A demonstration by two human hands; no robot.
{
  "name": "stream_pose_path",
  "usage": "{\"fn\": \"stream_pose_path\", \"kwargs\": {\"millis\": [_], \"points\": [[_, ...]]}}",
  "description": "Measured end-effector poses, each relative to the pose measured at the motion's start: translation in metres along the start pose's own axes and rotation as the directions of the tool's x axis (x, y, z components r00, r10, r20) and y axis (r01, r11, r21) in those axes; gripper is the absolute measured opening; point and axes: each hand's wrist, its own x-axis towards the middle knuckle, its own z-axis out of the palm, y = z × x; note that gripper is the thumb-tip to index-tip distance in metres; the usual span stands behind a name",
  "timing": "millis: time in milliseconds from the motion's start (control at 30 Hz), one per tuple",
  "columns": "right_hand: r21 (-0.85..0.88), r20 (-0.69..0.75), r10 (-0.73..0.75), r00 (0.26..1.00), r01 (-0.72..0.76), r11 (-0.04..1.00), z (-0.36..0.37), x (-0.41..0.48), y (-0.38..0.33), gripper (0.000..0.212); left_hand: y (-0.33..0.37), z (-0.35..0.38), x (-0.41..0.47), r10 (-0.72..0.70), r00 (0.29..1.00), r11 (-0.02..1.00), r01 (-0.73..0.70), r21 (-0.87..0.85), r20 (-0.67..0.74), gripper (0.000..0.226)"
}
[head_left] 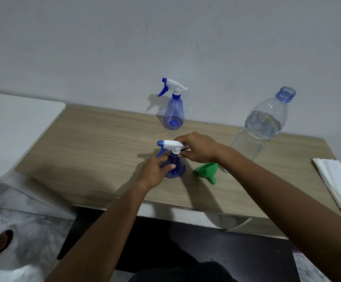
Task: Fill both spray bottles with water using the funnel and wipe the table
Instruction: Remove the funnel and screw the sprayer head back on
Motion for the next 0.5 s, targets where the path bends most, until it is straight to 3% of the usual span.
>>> {"fn": "stream_pose_path", "kwargs": {"millis": [133, 233, 300, 500], "points": [[-0.023, -0.085, 0.014, 0.996, -0.016, 1.0, 0.004, -0.006, -0.002, 0.024, -0.003, 0.0, 0.001, 0.02, 1.0, 1.0, -0.02, 0.011, -0.015, 0.014], [-0.028, -0.165, 0.012, 0.986, -0.016, 0.999, 0.009, -0.011, -0.004, 0.021, -0.004, 0.001, 0.002, 0.028, 0.999, 0.999, -0.028, 0.021, -0.033, 0.018], [0.03, -0.206, 0.051, 0.977, -0.046, 0.999, 0.016, -0.011, -0.004, 0.019, -0.004, 0.001, 0.002, 0.021, 0.999, 0.999, -0.02, 0.028, -0.031, 0.01], [0.207, -0.235, 0.145, 0.961, -0.097, 0.974, 0.029, -0.011, -0.004, 0.014, -0.003, 0.0, 0.002, 0.026, 0.999, 0.999, -0.026, 0.028, -0.028, 0.013]]}}
